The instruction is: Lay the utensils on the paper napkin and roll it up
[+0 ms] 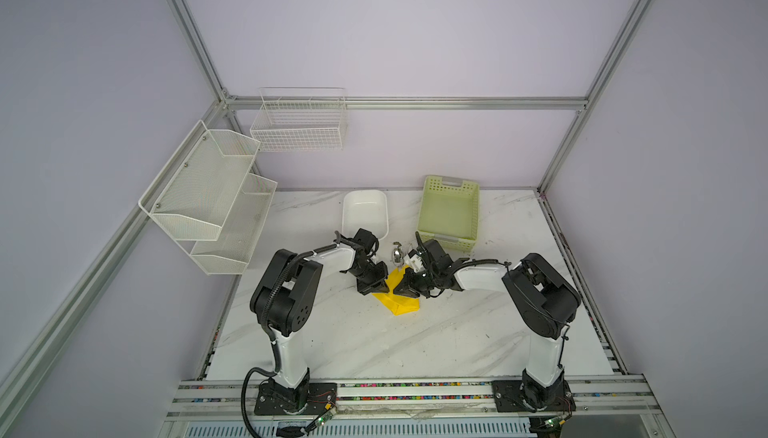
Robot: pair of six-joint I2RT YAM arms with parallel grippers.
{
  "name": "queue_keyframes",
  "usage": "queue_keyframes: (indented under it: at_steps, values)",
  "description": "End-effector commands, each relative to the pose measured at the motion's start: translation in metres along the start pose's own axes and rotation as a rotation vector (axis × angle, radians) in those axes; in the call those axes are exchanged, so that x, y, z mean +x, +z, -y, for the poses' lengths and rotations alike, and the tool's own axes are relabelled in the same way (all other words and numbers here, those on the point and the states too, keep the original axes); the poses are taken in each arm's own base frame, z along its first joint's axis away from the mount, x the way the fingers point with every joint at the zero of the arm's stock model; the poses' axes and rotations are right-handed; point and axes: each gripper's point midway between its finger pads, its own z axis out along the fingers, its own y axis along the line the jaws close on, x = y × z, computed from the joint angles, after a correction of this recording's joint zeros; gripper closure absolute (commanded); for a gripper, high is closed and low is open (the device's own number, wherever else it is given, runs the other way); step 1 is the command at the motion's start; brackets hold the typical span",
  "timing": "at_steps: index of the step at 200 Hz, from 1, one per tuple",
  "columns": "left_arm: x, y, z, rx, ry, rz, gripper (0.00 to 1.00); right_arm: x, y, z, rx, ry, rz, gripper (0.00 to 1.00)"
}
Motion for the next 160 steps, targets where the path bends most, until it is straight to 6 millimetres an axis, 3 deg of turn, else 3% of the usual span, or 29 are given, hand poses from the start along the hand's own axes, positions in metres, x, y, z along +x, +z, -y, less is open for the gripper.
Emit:
queue_keyframes:
  at_steps: [1, 33, 116, 160]
  values:
    - [0.010, 0.009, -0.024, -0.074, 0.004, -0.014, 0.97, 0.003, -0.014, 0.008, 0.093, -0.007, 0.034, 0.94]
    - [0.009, 0.007, -0.023, -0.074, 0.009, -0.009, 0.97, 0.007, -0.019, 0.013, 0.112, 0.001, 0.038, 0.96]
    - [0.008, 0.004, -0.025, -0.094, 0.020, -0.001, 0.97, 0.026, 0.000, 0.037, 0.106, 0.029, -0.029, 1.00]
    - [0.006, 0.002, -0.022, -0.093, 0.024, 0.007, 0.97, 0.029, 0.004, 0.037, 0.103, 0.023, -0.043, 1.00]
